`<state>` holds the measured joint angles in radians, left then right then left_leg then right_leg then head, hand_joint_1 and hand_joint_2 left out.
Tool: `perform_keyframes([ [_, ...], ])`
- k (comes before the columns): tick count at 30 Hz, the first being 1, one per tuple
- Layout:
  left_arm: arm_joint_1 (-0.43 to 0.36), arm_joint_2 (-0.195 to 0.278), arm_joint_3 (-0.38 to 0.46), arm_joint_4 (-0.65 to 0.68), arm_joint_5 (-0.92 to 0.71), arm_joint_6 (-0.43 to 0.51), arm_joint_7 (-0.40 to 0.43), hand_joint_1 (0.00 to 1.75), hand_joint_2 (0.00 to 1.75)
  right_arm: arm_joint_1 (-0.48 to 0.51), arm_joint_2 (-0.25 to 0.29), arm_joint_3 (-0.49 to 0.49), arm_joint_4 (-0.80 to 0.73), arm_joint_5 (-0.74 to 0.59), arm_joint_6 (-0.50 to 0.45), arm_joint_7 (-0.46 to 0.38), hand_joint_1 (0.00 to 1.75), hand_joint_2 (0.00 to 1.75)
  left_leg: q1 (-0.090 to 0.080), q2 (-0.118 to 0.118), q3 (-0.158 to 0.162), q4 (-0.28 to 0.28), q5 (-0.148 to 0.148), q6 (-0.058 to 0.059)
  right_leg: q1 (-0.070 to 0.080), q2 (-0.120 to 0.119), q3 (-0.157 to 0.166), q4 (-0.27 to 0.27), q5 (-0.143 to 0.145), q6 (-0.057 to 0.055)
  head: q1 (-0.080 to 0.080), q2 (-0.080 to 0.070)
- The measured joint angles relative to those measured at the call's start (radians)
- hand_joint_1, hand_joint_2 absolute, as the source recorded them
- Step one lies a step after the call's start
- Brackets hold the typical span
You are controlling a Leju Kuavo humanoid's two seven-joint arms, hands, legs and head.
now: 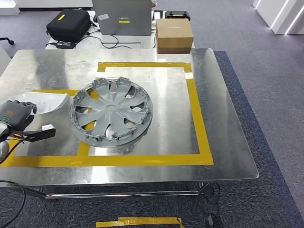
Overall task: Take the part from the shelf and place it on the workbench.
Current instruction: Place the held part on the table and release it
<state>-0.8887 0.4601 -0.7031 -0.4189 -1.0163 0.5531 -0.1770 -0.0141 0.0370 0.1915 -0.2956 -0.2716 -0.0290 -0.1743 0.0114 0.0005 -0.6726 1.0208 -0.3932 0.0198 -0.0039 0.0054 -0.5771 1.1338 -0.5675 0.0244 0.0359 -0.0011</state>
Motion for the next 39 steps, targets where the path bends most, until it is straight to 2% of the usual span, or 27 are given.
perform_keyframes([
  [2,0.000,0.000,0.000,0.000,0.000,0.000,0.000,1.75,1.75,0.000,0.000,0.000,0.000,0.000,0.000,0.000,0.00,0.00,0.000,0.000,0.000,0.000,0.000,0.000,0.000,0.000,0.002,-0.003,0.001,0.000,0.000,0.000],
  [3,0.000,0.000,0.001,-0.001,0.000,0.000,0.000,1.75,1.75,0.000,0.000,0.000,0.000,0.000,0.000,0.000,0.00,0.00,0.000,0.000,-0.001,0.000,0.001,-0.001,0.000,0.000,0.014,-0.020,0.004,-0.002,0.000,0.000],
  [4,-0.001,0.001,0.002,-0.003,-0.001,-0.002,0.000,1.75,1.75,-0.002,0.000,0.000,0.000,0.000,0.000,-0.001,0.00,0.00,0.000,0.000,-0.003,-0.001,0.008,-0.005,0.002,0.000,0.036,-0.056,0.008,-0.003,-0.001,0.000],
  [5,-0.001,0.001,0.004,-0.006,-0.006,-0.003,0.000,1.75,1.75,-0.002,0.000,0.000,0.000,-0.001,0.002,-0.002,0.00,0.00,0.000,0.000,-0.009,0.003,0.009,-0.016,0.002,-0.001,0.055,-0.094,0.018,-0.012,-0.001,0.000],
  [6,-0.003,0.002,0.005,-0.008,-0.014,-0.005,0.000,1.75,1.75,-0.003,0.001,0.000,0.000,-0.001,0.004,-0.003,0.00,0.00,0.001,-0.001,-0.018,0.019,-0.005,-0.027,0.002,-0.002,0.069,-0.130,0.029,-0.022,-0.002,0.000],
  [7,-0.005,0.003,0.006,-0.010,-0.023,-0.006,0.002,1.75,1.75,-0.003,0.001,0.000,0.000,-0.002,0.006,-0.004,0.00,0.00,0.003,-0.001,-0.032,0.053,-0.034,-0.039,0.002,-0.003,0.071,-0.151,0.039,-0.031,-0.003,0.000],
  [8,-0.006,0.003,0.006,-0.011,-0.034,-0.008,0.006,1.75,1.75,-0.002,0.001,0.000,0.000,-0.003,0.009,-0.004,0.00,0.00,0.005,-0.001,-0.048,0.107,-0.077,-0.047,0.001,-0.004,0.061,-0.153,0.051,-0.041,-0.004,0.000],
  [9,-0.007,0.002,0.005,-0.011,-0.043,-0.011,0.011,1.75,1.75,-0.001,0.001,-0.001,0.000,-0.004,0.010,-0.004,0.00,0.00,0.005,-0.001,-0.064,0.172,-0.119,-0.050,0.002,-0.004,0.052,-0.152,0.058,-0.043,-0.006,0.000],
  [10,-0.007,0.001,0.005,-0.011,-0.050,-0.015,0.017,1.75,1.75,-0.001,0.001,-0.001,0.000,-0.005,0.012,-0.004,0.00,0.00,0.006,-0.001,-0.075,0.227,-0.145,-0.052,0.002,-0.004,0.044,-0.151,0.065,-0.043,-0.006,0.000],
  [11,-0.006,-0.001,0.004,-0.011,-0.057,-0.021,0.022,1.75,1.75,0.000,0.001,-0.001,0.000,-0.005,0.013,-0.004,0.00,0.00,0.006,-0.001,-0.072,0.256,-0.151,-0.053,0.002,-0.005,0.035,-0.149,0.070,-0.043,-0.006,0.000],
  [12,-0.006,-0.002,0.004,-0.011,-0.061,-0.027,0.025,1.75,1.75,0.000,0.002,-0.001,0.000,-0.006,0.014,-0.004,0.00,0.00,0.007,-0.001,-0.053,0.247,-0.139,-0.053,0.002,-0.005,0.028,-0.147,0.074,-0.041,-0.006,0.000],
  [15,-0.012,-0.007,0.003,-0.012,-0.066,-0.035,0.028,1.75,1.75,-0.001,0.002,-0.001,0.000,-0.008,0.015,-0.005,0.00,0.00,0.006,-0.002,0.070,0.071,-0.084,-0.047,0.003,-0.005,0.013,-0.139,0.081,-0.034,-0.006,0.000],
  [16,-0.014,-0.008,0.004,-0.013,-0.066,-0.035,0.028,1.75,1.75,-0.001,0.002,-0.001,0.000,-0.008,0.015,-0.005,0.00,0.00,0.004,-0.002,0.096,0.025,-0.081,-0.042,0.005,-0.005,0.009,-0.136,0.083,-0.029,-0.005,0.000],
  [17,-0.016,-0.009,0.004,-0.013,-0.066,-0.035,0.027,1.75,1.75,-0.002,0.002,-0.001,0.000,-0.008,0.015,-0.005,0.00,0.00,0.002,-0.003,0.107,0.003,-0.086,-0.037,0.006,-0.005,0.005,-0.135,0.086,-0.024,-0.005,0.000],
  [19,-0.017,-0.011,0.004,-0.013,-0.066,-0.031,0.023,1.75,1.75,-0.001,0.002,-0.001,0.000,-0.008,0.015,-0.006,0.00,0.00,0.002,-0.002,0.106,-0.008,-0.084,-0.024,0.007,-0.004,-0.002,-0.133,0.088,-0.013,-0.005,0.000],
  [21,-0.018,-0.014,0.004,-0.013,-0.066,-0.025,0.018,1.75,1.75,-0.001,0.002,-0.001,0.000,-0.009,0.015,-0.006,0.00,0.00,0.005,-0.001,0.102,-0.014,-0.077,-0.010,0.005,-0.004,-0.024,-0.097,0.062,-0.003,-0.002,0.000],
  [22,-0.018,-0.015,0.005,-0.014,-0.066,-0.023,0.016,1.75,1.75,-0.001,0.002,-0.001,0.000,-0.009,0.015,-0.006,0.00,0.00,0.007,0.000,0.100,-0.017,-0.073,-0.004,0.004,-0.004,-0.049,-0.048,0.033,0.001,0.000,0.000],
  [24,-0.016,-0.017,0.005,-0.014,-0.065,-0.019,0.014,1.75,1.75,0.000,0.002,-0.001,0.000,-0.010,0.015,-0.006,0.00,0.00,0.005,0.001,0.092,-0.016,-0.068,0.002,0.001,-0.004,-0.113,0.091,-0.030,0.008,0.002,0.000],
  [25,-0.013,-0.017,0.005,-0.014,-0.064,-0.018,0.014,1.75,1.75,0.002,0.002,0.000,0.000,-0.010,0.016,-0.006,0.00,0.00,0.004,0.001,0.090,-0.016,-0.066,0.004,0.000,-0.004,-0.136,0.142,-0.044,0.010,0.002,0.000],
  [26,-0.011,-0.017,0.005,-0.014,-0.064,-0.017,0.013,1.75,1.75,0.003,0.002,0.000,0.000,-0.010,0.016,-0.006,0.00,0.00,0.003,0.000,0.088,-0.016,-0.065,0.004,0.000,-0.004,-0.141,0.156,-0.038,0.010,0.002,0.000],
  [27,-0.008,-0.017,0.005,-0.014,-0.064,-0.017,0.013,1.75,1.75,0.004,0.002,0.000,0.000,-0.010,0.016,-0.006,0.00,0.00,0.002,0.000,0.087,-0.015,-0.064,0.004,0.000,-0.004,-0.126,0.129,-0.014,0.008,0.002,0.000],
  [29,-0.006,-0.016,0.007,-0.016,-0.062,-0.013,0.012,1.75,1.75,0.004,0.002,0.000,0.000,-0.010,0.016,-0.006,0.00,0.00,-0.001,-0.001,0.088,-0.015,-0.063,0.001,0.003,-0.004,-0.055,-0.008,0.053,-0.002,0.002,0.000],
  [30,-0.006,-0.014,0.009,-0.017,-0.060,-0.009,0.010,1.75,1.75,0.003,0.002,0.000,0.000,-0.010,0.016,-0.006,0.00,0.00,-0.003,-0.001,0.086,-0.013,-0.062,-0.002,0.004,-0.004,-0.021,-0.072,0.073,-0.008,0.002,0.000],
  [31,-0.006,-0.011,0.012,-0.018,-0.058,-0.005,0.007,1.31,1.75,0.002,0.002,0.001,0.000,-0.010,0.016,-0.006,0.00,0.00,-0.004,-0.002,0.082,-0.012,-0.061,-0.006,0.005,-0.004,0.001,-0.114,0.081,-0.012,0.002,0.000],
  [34,0.001,0.001,0.023,-0.022,-0.048,0.002,-0.002,0.00,1.75,0.003,0.004,0.006,0.000,-0.008,0.016,-0.006,0.00,0.00,-0.005,-0.001,0.073,-0.009,-0.058,-0.024,0.003,-0.003,0.010,-0.139,0.083,-0.022,0.001,0.000],
  [36,0.006,0.008,0.032,-0.026,-0.045,0.016,-0.003,0.00,1.75,0.004,0.007,0.009,0.000,-0.008,0.015,-0.006,0.00,0.00,-0.002,-0.002,0.056,0.031,-0.089,-0.034,-0.001,-0.004,0.011,-0.147,0.091,-0.032,-0.001,0.000],
  [39,0.016,0.014,0.039,-0.028,-0.044,0.040,-0.004,0.00,1.75,0.004,0.008,0.011,0.000,-0.008,0.014,-0.007,0.00,0.00,0.002,-0.002,-0.023,0.217,-0.180,-0.047,-0.002,-0.005,0.010,-0.149,0.095,-0.037,-0.003,0.000],
])
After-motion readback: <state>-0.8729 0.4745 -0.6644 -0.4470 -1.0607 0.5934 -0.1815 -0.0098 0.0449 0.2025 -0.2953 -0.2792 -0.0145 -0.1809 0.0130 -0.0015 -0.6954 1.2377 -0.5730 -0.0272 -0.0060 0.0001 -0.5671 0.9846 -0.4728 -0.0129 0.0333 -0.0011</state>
